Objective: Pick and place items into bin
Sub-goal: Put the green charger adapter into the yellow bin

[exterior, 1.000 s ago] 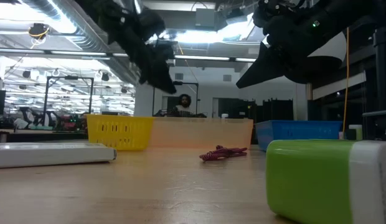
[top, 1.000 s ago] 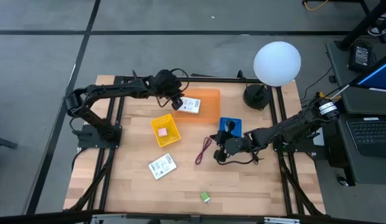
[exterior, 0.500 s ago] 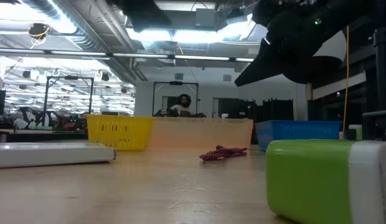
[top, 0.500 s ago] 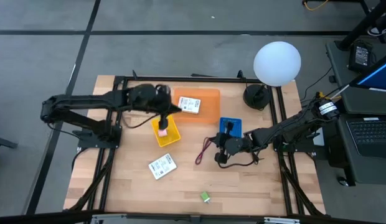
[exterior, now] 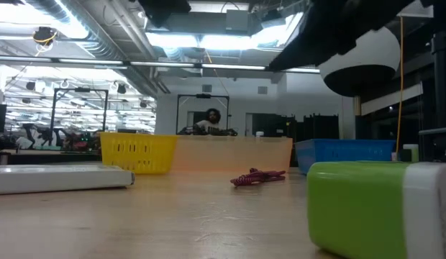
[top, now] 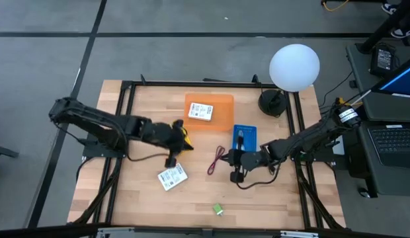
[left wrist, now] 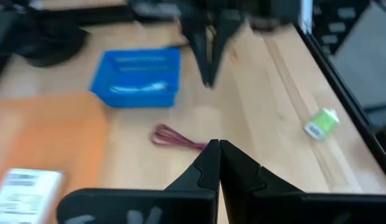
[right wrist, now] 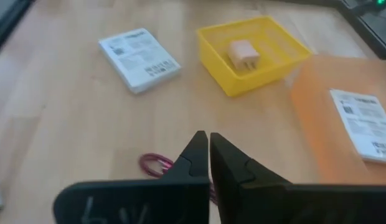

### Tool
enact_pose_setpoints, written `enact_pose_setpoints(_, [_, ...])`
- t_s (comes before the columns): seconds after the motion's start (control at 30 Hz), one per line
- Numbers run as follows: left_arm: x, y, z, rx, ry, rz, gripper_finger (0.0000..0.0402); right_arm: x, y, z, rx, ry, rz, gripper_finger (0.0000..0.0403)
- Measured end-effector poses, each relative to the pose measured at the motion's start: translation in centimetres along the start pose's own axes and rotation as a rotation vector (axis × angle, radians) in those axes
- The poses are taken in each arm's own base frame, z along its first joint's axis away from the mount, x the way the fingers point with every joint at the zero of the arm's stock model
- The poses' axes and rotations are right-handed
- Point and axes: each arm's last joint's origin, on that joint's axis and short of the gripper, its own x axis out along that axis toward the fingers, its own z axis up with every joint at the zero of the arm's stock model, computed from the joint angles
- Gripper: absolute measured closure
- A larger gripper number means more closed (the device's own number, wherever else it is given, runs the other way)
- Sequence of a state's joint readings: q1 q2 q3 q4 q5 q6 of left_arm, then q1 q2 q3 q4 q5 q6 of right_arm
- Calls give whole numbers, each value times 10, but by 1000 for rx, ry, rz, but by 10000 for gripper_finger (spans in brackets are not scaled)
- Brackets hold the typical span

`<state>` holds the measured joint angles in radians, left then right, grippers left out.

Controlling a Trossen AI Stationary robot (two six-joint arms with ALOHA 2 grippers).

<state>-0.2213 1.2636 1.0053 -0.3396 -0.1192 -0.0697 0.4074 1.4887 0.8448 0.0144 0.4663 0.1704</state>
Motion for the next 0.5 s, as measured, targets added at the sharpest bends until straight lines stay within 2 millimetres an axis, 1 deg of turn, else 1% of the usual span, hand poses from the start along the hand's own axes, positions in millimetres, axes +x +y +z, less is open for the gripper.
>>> enact_pose_setpoints(0.13, [20, -22, -8, 41, 54, -54, 399, -3, 7, 0, -7, -6, 22, 403])
enact_pose_setpoints(0.23, [35, -40, -16, 105, 89, -86, 400, -5, 11, -1, 18, -6, 40, 402])
enact_pose_setpoints(0.33, [46, -57, -21, 148, 76, -70, 399, -8, 17, -2, 32, 1, 90, 402])
enact_pose_setpoints(0.4, [49, -66, -23, 179, 64, -67, 400, -10, 21, -3, 32, 0, 109, 402])
enact_pose_setpoints(0.5, [47, -77, -21, 202, 16, -59, 400, -14, 28, -3, 66, 3, 132, 402])
